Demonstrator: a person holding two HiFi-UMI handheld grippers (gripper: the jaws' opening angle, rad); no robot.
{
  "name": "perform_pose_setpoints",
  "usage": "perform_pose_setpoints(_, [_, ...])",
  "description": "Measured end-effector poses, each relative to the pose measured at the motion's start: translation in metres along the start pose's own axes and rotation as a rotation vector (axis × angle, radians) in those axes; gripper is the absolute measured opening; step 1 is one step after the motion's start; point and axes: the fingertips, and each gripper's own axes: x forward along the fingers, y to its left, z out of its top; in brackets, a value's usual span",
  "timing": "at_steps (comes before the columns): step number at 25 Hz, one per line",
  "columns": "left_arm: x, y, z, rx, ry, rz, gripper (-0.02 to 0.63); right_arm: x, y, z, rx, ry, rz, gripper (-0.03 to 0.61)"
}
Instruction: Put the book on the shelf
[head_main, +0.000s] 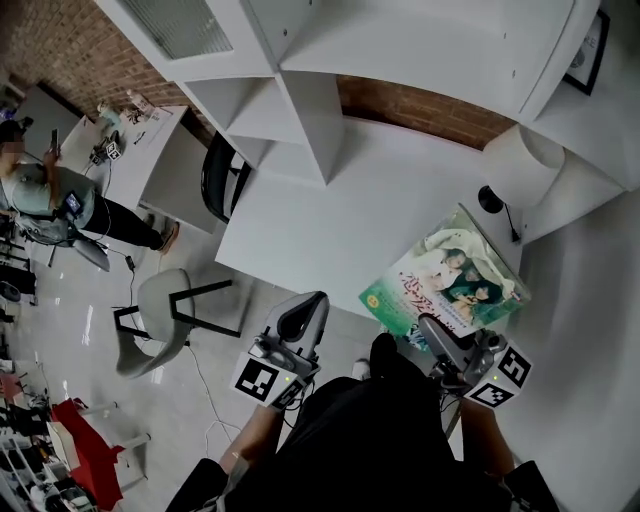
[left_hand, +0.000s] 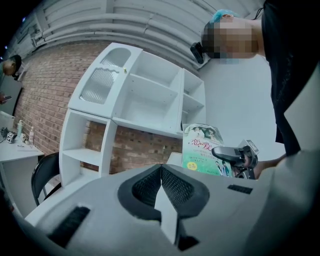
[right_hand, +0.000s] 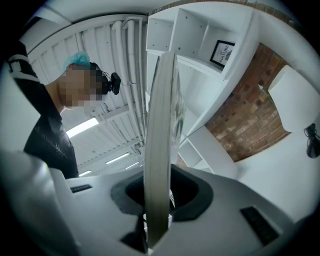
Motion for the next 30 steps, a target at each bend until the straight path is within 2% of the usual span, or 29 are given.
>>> perform_pose_setpoints(3, [0.023, 0.011, 0.011, -0.017, -0.019, -0.013, 0.018, 0.015, -0.015, 0.018, -0.036, 0.000, 0.020, 0.080])
perform_pose_setpoints(8, [0.023, 0.009, 0.020, 0.036, -0.045, -0.018, 0.018, 0.020, -0.003, 0.030, -0.099, 0.010, 0.046, 0.080])
perform_pose_setpoints(12, [0.020, 0.002, 0.032, 0.021, -0.042, -0.044, 0.018, 0.025, 0.009, 0.044, -0.165, 0.040, 0.016, 0.080])
perform_pose_setpoints(15, [0.027, 0.015, 0.026, 0.049, -0.057, -0.064, 0.018, 0.032, 0.006, 0.049, -0.219, 0.042, 0.007, 0.078])
perform_pose_setpoints(18, [0.039, 0.029, 0.018, 0.066, -0.045, -0.100, 0.018, 0.045, 0.000, 0.055, -0.305, 0.051, -0.043, 0.078])
perform_pose_setpoints(21, [0.055, 0.065, 0.039, 0.055, -0.041, -0.141, 0.018, 0.091, -0.009, 0.075, -0.418, 0.097, -0.109, 0.078])
perform_pose_setpoints(24, [0.068, 0.083, 0.069, 0.038, -0.137, -0.191, 0.018, 0.117, -0.013, 0.090, -0.541, 0.145, -0.172, 0.078])
perform_pose_setpoints(25, [0.070, 0.084, 0.071, 0.036, -0.135, -0.198, 0.018, 0.119, -0.013, 0.094, -0.582, 0.156, -0.193, 0.078])
perform_pose_setpoints(28, [0.074, 0.088, 0.057, 0.051, -0.062, -0.201, 0.018, 0.123, -0.009, 0.108, -0.688, 0.173, -0.238, 0.077])
perform_pose_setpoints(30, [0.080, 0.085, 0.058, 0.035, -0.064, -0.217, 0.018, 0.126, -0.006, 0.118, -0.741, 0.189, -0.267, 0.077])
